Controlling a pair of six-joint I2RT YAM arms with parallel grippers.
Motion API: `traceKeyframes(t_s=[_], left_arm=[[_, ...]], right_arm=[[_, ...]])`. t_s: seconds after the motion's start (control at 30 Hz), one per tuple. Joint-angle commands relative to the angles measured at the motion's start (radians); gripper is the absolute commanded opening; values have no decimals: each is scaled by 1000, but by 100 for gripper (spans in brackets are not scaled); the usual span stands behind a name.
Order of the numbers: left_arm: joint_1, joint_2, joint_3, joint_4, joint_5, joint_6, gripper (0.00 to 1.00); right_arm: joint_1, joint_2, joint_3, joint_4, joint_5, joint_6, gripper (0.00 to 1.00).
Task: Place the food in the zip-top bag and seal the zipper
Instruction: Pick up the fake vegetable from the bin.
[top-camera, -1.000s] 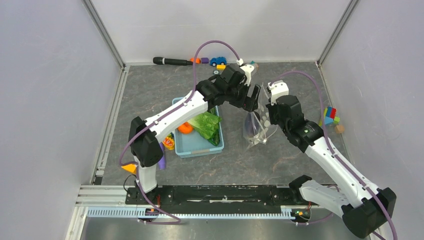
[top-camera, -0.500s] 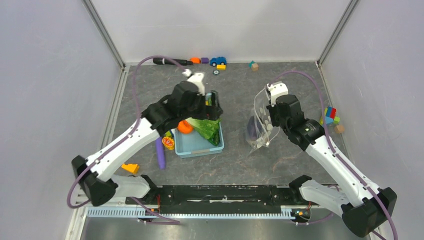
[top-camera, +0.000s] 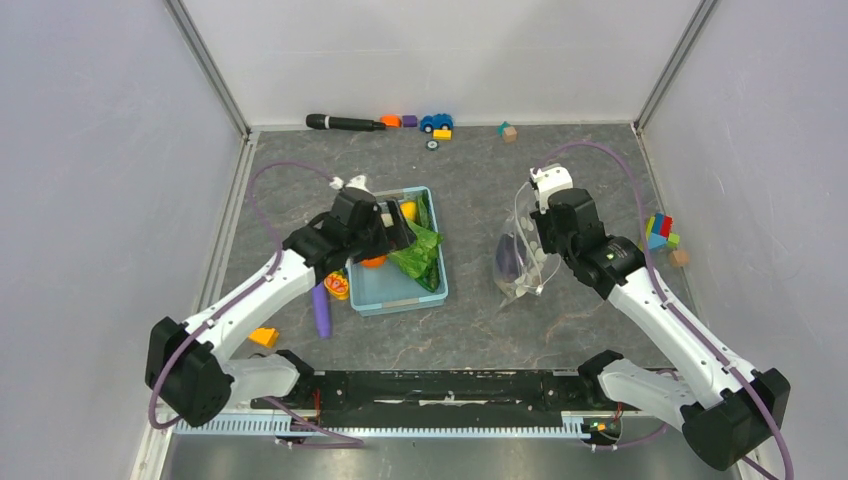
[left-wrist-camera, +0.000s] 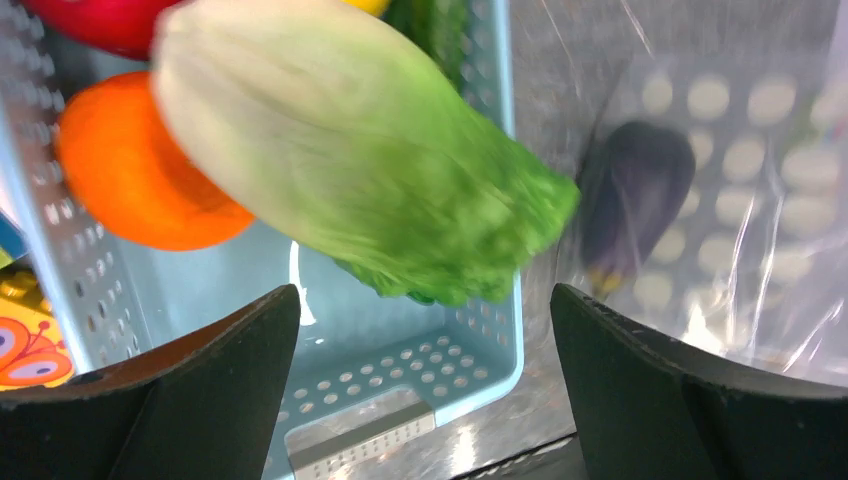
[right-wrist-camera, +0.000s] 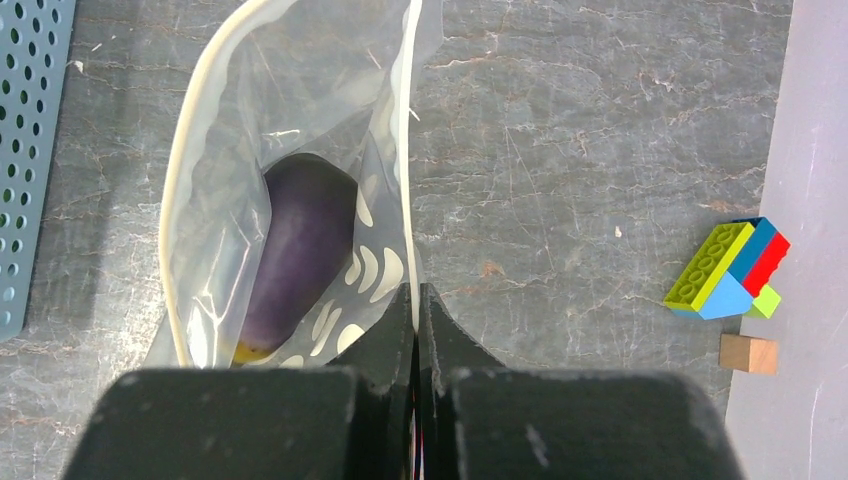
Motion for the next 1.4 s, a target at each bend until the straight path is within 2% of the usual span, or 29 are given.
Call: traceKeyframes(t_s=[0.0, 0.03, 0.1, 0.23, 0.33, 0.4, 0.5, 0.7, 0.93, 1.07, 1.37], left_arm=[[-235, -8, 121, -26, -213, 444, 100], [-309, 9, 146, -59, -315, 554, 100], [-386, 58, 176, -120, -360, 722, 100], [-394, 190, 205, -232, -354, 969, 100], [-388, 247, 205, -174, -455, 1141, 100], [-376, 250, 226, -160, -412, 1261, 100], [-328, 225, 242, -123, -229, 1427, 100], [-277, 207, 271, -117, -48, 1590, 100], [-250, 315, 484, -413, 131, 1862, 100], [-244, 415, 563, -557, 106, 1894, 100], [-214, 533, 547, -527, 107, 1933, 100]], right_arm=[[-5, 6, 18, 11, 10, -17, 0], [-5, 8, 18, 11, 5, -19, 0], [-5, 10, 16, 14, -4, -22, 0], [-5, 4, 11, 20, -38, -27, 0], [-5, -10, 6, 21, -60, -66, 0], [-5, -21, 1, 20, -67, -74, 0], [-6, -31, -5, 20, -70, -83, 0], [-5, -33, -21, 24, -59, -98, 0], [-5, -28, -24, 33, -26, -99, 0], [-5, -41, -39, 33, 3, -95, 0], [-5, -34, -48, 15, -11, -81, 0]])
